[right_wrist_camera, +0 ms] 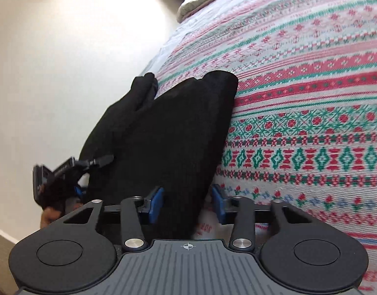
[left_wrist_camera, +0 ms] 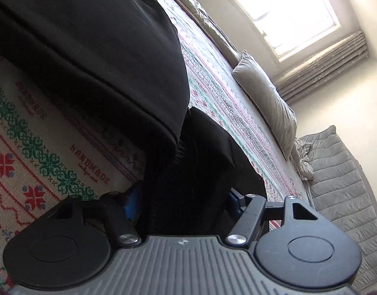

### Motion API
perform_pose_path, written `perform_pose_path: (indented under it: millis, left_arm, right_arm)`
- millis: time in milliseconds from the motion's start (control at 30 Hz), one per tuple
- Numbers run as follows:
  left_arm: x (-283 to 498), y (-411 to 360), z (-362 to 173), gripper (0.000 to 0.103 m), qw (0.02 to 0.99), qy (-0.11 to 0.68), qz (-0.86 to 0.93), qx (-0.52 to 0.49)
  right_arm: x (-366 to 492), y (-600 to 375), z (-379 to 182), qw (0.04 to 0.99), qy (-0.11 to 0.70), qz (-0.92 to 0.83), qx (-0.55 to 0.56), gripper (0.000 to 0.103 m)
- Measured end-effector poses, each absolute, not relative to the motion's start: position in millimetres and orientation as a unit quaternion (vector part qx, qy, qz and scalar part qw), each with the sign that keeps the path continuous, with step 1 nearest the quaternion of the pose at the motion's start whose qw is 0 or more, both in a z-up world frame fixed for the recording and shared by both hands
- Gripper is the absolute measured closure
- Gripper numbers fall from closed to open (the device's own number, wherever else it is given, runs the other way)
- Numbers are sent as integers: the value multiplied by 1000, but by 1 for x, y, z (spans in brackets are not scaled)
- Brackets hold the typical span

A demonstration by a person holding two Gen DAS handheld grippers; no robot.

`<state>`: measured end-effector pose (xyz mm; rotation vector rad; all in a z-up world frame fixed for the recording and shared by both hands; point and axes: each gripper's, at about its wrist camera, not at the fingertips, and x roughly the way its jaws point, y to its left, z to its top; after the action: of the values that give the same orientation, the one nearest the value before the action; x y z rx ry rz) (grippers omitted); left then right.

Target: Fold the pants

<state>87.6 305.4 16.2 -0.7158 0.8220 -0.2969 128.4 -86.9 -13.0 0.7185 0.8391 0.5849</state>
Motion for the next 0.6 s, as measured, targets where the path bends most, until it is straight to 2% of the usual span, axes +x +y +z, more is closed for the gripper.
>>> perform_pose_path:
  millis: [200, 367, 600]
  left_arm:
    - [84, 303, 17, 45, 845, 390, -143, -337]
    - [82, 303, 16, 66, 837, 384, -139, -363]
    - [81, 299, 15, 71, 828, 381, -147, -384]
  right_arm:
    - [132, -74, -14, 822, 377, 268, 332, 74]
    - [127, -63, -5, 841, 369, 257, 302, 78]
    - [123, -52, 11, 861, 359, 239, 269, 83]
